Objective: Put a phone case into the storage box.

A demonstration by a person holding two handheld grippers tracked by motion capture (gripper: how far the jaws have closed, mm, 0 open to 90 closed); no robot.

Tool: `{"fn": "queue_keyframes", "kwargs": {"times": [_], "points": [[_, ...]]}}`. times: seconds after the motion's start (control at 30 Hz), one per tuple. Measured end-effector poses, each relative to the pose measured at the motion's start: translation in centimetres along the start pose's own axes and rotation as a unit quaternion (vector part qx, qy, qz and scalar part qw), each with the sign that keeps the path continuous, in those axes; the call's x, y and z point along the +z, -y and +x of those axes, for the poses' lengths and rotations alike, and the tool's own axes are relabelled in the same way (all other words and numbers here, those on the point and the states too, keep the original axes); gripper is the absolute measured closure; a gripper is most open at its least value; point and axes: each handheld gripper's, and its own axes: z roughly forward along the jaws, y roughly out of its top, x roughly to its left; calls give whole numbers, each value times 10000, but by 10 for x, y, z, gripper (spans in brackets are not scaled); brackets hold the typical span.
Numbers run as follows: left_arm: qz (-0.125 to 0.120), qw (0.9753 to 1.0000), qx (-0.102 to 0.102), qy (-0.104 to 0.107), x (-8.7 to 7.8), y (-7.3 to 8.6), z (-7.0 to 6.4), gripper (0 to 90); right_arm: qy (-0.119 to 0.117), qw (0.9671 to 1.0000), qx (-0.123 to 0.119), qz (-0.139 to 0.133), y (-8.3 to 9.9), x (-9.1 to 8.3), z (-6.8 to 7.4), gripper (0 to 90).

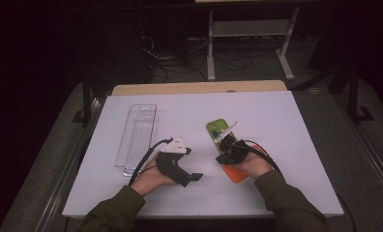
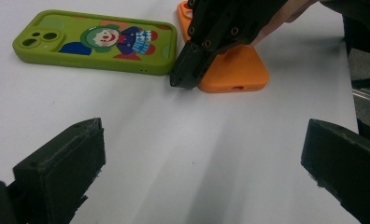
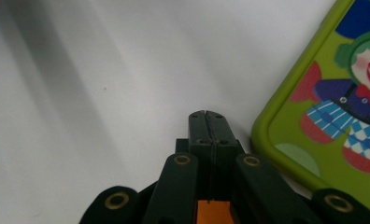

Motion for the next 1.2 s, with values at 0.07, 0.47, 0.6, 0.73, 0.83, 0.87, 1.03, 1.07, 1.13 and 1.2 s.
{"fn": "queue_keyframes", "kwargs": {"times": [0.07,0.47,0.6,0.73,0.83,0.87,1.03,1.07,1.13,1.2], "points": [[1,10000,-6,3,0,0,0,0,62,10000,-7,61,1,0,1,888],[20,10000,21,5,0,0,0,0,136,9997,-99,182,14,-7,4,889],[24,10000,-22,3,0,1,0,0,151,9996,-13,230,27,-15,4,889],[48,10000,18,-8,-1,1,1,0,172,9995,55,268,35,-20,5,889],[68,10000,43,-2,0,1,1,0,189,9994,102,287,42,-26,4,889],[69,10000,27,0,0,1,1,0,199,9994,94,276,46,-27,4,889],[92,10000,25,-7,0,2,1,0,296,9989,221,280,64,-40,1,889],[102,9999,32,-7,0,2,1,0,309,9989,238,278,67,-42,0,889],[107,9999,35,-8,0,2,1,0,306,9988,273,283,69,-44,0,889],[111,9999,23,-8,1,2,1,0,343,9986,289,294,77,-49,1,889]]}}
